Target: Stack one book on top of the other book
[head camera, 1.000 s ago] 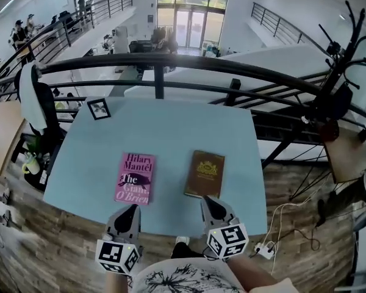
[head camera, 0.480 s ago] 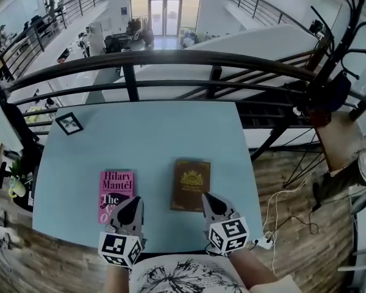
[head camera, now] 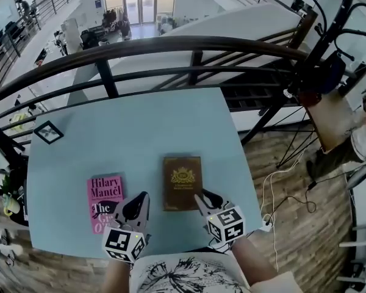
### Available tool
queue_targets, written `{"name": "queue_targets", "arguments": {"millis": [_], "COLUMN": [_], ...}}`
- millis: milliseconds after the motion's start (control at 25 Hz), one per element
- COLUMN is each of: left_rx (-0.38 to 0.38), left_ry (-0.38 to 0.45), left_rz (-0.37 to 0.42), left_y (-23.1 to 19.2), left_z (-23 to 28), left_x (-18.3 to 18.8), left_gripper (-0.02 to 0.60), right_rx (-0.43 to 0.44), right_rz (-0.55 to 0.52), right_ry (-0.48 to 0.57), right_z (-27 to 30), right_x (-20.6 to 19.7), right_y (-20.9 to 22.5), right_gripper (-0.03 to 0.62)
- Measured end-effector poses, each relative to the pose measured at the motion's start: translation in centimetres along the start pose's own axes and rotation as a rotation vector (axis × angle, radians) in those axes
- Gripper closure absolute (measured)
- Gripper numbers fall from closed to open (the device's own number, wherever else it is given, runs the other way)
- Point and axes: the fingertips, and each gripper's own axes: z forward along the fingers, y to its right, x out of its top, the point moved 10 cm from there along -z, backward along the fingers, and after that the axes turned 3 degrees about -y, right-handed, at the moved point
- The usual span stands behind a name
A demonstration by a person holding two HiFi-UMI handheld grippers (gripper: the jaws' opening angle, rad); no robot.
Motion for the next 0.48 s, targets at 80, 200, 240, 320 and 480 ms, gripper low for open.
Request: {"name": "queue_targets", "arguments": {"millis": [80,200,240,320,480], "left_rx": [-0.014,-0.022,-0.021,-0.019,-0.020], "left_ry": [-0.020,-0.050,-0.058,-0.067,-0.072], "left_rz": [0.002,0.006,0.006,0.004,-0.007], "left_y": [-0.2,-0.4,-0.5,-0.6,-0.9], "left_z": [1.1,2.2,2.6,3.3,4.1], "left_x": [-0.8,-1.6,-1.8,-2.1,-2.4], "left_gripper": [0.569,0.569,0.569,0.569,0.569], "right_rx": [0.029,0.037,0.033,0.032,0.051], "right_rz": [0.018,0.075,0.096,0.144,0.244], "right_ry": [-0.051,-0.107,-0.123,-0.155,-0.223], "right_z": [1.3,3.1,3.8,5.2,7.7], "right_x": [-0.4,-1.2,-1.5,-2.1,-3.2], "right_y": [0.5,1.9,2.6,3.9,6.0], "right_gripper": [0.420,0.401,0.387,0.369,0.349]}}
